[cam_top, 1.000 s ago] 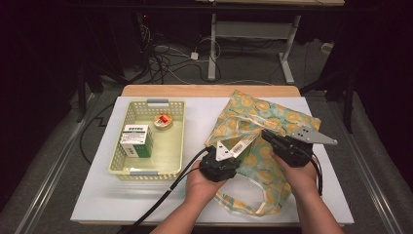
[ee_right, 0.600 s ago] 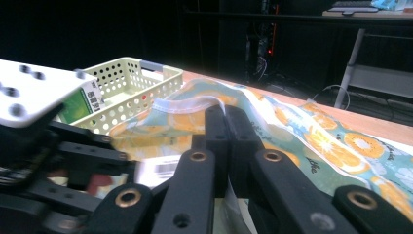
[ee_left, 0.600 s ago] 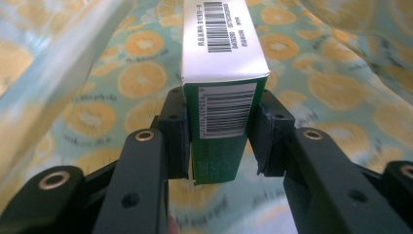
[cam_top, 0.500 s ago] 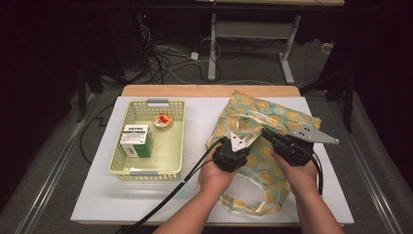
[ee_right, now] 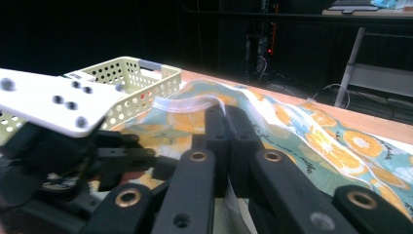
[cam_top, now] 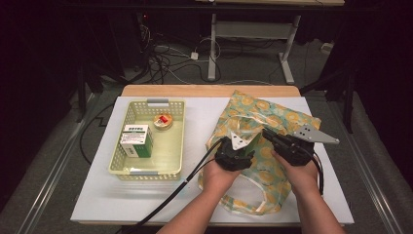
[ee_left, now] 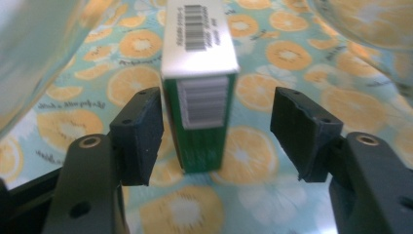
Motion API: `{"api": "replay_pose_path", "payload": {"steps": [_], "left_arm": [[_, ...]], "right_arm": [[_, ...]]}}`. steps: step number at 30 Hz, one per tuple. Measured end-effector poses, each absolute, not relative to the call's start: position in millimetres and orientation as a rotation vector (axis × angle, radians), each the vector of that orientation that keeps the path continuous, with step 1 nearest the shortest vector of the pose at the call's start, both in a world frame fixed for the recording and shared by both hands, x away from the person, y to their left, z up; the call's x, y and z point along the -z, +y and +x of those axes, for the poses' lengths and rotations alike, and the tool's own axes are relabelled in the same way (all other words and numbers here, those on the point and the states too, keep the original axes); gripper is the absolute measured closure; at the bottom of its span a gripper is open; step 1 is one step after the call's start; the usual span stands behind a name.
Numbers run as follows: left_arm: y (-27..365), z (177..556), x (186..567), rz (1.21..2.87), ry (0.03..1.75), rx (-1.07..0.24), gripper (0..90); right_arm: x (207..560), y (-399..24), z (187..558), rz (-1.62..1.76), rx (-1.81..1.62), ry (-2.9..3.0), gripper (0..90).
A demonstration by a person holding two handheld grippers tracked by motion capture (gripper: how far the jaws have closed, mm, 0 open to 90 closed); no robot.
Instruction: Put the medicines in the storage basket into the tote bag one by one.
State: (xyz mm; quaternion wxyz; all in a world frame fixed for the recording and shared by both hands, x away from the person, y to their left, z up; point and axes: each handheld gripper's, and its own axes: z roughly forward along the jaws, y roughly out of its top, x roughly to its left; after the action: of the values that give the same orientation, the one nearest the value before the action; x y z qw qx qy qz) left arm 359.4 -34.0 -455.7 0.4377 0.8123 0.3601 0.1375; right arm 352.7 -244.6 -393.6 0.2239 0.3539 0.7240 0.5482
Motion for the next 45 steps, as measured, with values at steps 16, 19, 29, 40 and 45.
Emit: {"api": "replay_pose_path", "payload": {"steps": [16, 19, 29, 40, 45], "left_arm": [[18, 314, 439, 1.98, 0.799, -0.177, 14.1], [30, 307, 436, 1.966, 0.798, -0.184, 8.7], [69, 288, 424, 1.942, 0.831, -0.228, 0.0], [113, 292, 426, 1.936, 0.92, -0.269, 0.0], [135, 296, 421, 1.892, 0.979, -0.302, 0.0]], "right_arm": [[396, -242, 349, 0.954, -1.49, 2.035, 90.0], [397, -242, 348, 0.949, -1.485, 2.039, 90.0], [399, -240, 347, 0.945, -1.47, 2.05, 90.0], [400, -241, 346, 0.947, -1.456, 2.05, 90.0], [401, -242, 346, 0.949, -1.455, 2.053, 90.0]]}}
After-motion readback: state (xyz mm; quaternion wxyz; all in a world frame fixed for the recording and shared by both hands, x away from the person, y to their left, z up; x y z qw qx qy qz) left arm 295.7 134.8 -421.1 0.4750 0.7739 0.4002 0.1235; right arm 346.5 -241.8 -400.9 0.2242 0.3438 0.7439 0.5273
